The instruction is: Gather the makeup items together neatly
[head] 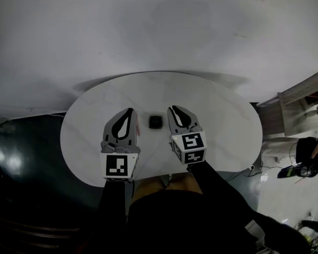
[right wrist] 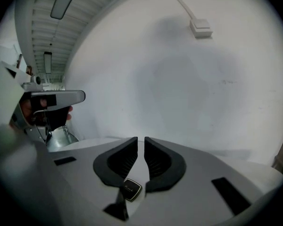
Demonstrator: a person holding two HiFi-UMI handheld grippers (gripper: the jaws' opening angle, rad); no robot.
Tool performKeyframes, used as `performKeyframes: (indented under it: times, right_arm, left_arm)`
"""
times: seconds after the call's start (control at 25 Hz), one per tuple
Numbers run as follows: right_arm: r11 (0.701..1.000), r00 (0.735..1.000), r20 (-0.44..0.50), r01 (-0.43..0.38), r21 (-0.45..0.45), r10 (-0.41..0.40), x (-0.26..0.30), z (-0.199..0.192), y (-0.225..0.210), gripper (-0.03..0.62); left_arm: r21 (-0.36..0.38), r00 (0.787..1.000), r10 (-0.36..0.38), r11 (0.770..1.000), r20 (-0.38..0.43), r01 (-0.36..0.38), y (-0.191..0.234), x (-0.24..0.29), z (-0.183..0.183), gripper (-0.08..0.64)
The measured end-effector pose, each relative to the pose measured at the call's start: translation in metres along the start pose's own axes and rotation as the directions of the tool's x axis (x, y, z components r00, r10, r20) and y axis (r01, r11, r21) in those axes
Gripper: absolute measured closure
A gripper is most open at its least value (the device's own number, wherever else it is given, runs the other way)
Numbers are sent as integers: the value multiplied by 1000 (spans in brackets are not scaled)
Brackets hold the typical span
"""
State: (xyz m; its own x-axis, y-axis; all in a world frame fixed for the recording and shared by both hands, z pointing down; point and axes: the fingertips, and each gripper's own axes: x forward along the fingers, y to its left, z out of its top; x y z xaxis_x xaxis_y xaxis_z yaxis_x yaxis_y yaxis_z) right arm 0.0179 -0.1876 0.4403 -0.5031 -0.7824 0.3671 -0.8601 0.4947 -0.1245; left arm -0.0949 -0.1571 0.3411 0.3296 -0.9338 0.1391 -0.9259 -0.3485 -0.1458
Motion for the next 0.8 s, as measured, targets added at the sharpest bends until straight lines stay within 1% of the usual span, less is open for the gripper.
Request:
performKeyframes:
  times: [0.12,0.2,0.28,0.4,0.64,0.8]
  right_arm:
    - [1000,999,50,-4,-7,4,-17,16,-17,549]
    - [1000,996,87,-22,-16,23,-27,27,-27,563]
    - [999,991,122,-43,-30,47,-36,37,-35,565]
    - [996,985,157,-65,-60,74,-51,47,-46,566]
    - [988,967,220,-102,-116,125,-73,69,-44,565]
    - [986,960,243,-113,-120,140,-78,75,-43,565]
  left_arm:
    - [9,999,22,1000,24,-22,-13,1,14,544]
    - [24,998,40,999,38,-41,-20,2,22,545]
    - [40,997,55,998,57,-58,-27,3,30,543]
    - [34,994,76,996,74,-79,-36,1,39,545]
    - [35,990,97,994,99,-100,-46,-1,52,545]
    - [37,988,99,994,121,-104,-51,-2,56,545]
